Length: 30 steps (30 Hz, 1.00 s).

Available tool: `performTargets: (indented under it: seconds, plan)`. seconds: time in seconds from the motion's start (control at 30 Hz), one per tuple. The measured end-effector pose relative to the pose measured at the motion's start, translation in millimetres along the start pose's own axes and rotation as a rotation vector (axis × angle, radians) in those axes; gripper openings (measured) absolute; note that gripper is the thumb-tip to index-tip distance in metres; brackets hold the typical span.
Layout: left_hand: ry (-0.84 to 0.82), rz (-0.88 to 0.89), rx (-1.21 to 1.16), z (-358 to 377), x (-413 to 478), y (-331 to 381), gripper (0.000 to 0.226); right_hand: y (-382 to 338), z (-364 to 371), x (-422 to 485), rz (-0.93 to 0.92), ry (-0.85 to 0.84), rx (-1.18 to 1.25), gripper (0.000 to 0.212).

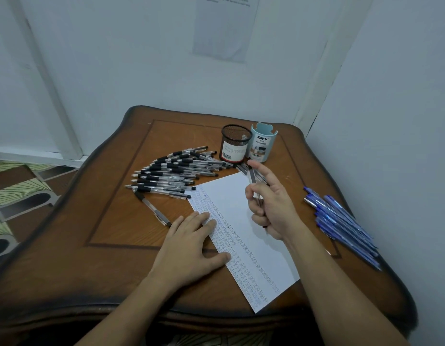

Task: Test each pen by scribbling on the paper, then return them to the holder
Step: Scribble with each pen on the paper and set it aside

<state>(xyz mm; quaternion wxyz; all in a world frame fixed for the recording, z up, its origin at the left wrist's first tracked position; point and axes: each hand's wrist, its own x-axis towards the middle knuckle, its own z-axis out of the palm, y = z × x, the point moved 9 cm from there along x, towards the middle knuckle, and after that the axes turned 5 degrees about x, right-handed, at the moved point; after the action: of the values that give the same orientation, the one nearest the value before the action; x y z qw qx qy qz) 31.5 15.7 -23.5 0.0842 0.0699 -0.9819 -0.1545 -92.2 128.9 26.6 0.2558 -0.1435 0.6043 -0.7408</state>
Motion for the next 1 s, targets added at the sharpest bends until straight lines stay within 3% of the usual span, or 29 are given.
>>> performTargets:
  seconds: [0.13,0.23,0.33,0.47,0.57,0.67,0.77,0.87,1.0]
  plan:
    - [-0.015,-0.004,0.012,1.0,0.4,0.1,0.102,3.6,-4.8,0.0,0.015,0.036,-0.016,0.051]
    - [-0.010,-0.011,0.005,1.1,0.5,-1.1,0.100,3.9,-4.7,-0.2,-0.030,-0.039,0.068,0.058]
    - [-0.022,-0.007,0.027,2.6,0.7,-1.4,0.100,4.9,-1.6,-2.9,-0.021,-0.068,0.113,0.036]
    - [-0.021,-0.009,0.026,1.9,0.7,-1.0,0.100,12.1,-13.9,-4.2,0.017,0.021,0.090,0.060]
    - [-0.021,-0.009,0.019,1.0,0.4,-0.2,0.099,17.6,-25.8,-11.6,-0.006,0.066,-0.002,0.062]
    - [-0.023,-0.014,0.014,0.6,0.7,0.2,0.101,28.8,-29.0,-19.3,-0.054,0.032,0.039,0.048]
    - [-0.023,-0.012,0.020,1.3,1.1,0.1,0.100,34.8,-23.0,-23.4,-0.087,-0.020,0.038,0.015]
    - [-0.022,-0.014,0.017,1.4,1.1,-0.2,0.100,39.6,-26.5,-23.3,-0.098,0.026,-0.050,0.031]
    - [-0.031,-0.016,0.027,1.5,0.8,-0.2,0.102,48.2,-22.1,-23.9,-0.026,-0.051,-0.174,0.008]
